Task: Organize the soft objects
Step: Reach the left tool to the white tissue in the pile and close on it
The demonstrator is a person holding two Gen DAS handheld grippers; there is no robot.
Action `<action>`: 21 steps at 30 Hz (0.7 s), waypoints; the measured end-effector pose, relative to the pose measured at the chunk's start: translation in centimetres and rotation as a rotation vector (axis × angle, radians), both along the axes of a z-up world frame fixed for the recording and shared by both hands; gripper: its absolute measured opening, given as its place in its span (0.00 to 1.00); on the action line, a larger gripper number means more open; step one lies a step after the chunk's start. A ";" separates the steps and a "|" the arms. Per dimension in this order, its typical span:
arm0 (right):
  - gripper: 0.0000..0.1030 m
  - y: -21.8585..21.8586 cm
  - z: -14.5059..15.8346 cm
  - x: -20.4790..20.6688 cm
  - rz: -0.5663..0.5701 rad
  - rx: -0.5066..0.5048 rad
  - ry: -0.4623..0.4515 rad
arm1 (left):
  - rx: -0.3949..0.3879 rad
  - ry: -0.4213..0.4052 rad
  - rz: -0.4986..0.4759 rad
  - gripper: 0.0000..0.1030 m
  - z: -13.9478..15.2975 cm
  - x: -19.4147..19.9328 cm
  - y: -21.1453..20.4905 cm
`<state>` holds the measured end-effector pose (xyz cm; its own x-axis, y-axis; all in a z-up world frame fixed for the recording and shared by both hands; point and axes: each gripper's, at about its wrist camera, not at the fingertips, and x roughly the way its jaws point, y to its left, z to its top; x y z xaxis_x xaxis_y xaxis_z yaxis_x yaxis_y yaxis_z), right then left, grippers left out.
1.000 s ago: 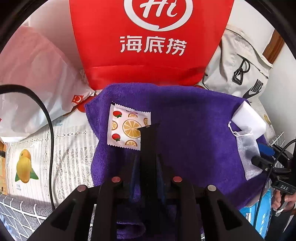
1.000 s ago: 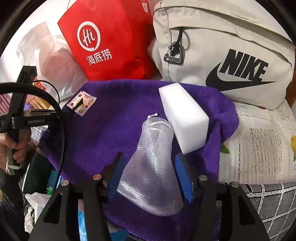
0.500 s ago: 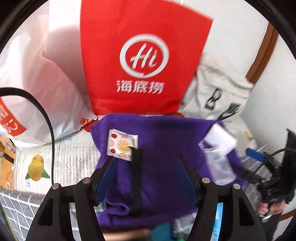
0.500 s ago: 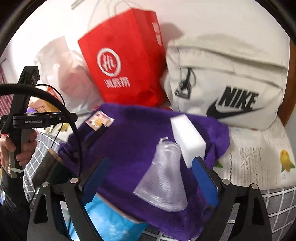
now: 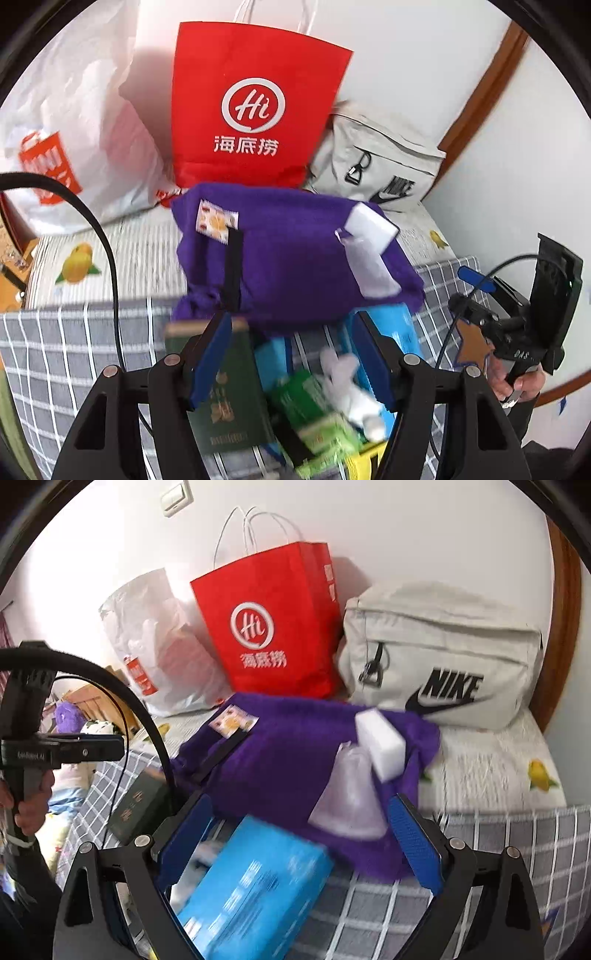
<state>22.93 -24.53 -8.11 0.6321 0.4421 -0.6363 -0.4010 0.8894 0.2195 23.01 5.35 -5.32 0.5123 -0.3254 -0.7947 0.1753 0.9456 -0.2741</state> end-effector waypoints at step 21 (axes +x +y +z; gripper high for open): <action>0.93 -1.6 -2.5 -11.3 -0.070 -0.050 0.067 | 0.187 0.107 -0.021 0.62 -11.2 -14.7 -1.9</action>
<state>11.66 -26.09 -10.61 0.6154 0.3648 -0.6987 -0.3236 0.9252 0.1981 8.28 3.40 -16.55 0.4168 -0.1765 -0.8917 0.1749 0.9782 -0.1119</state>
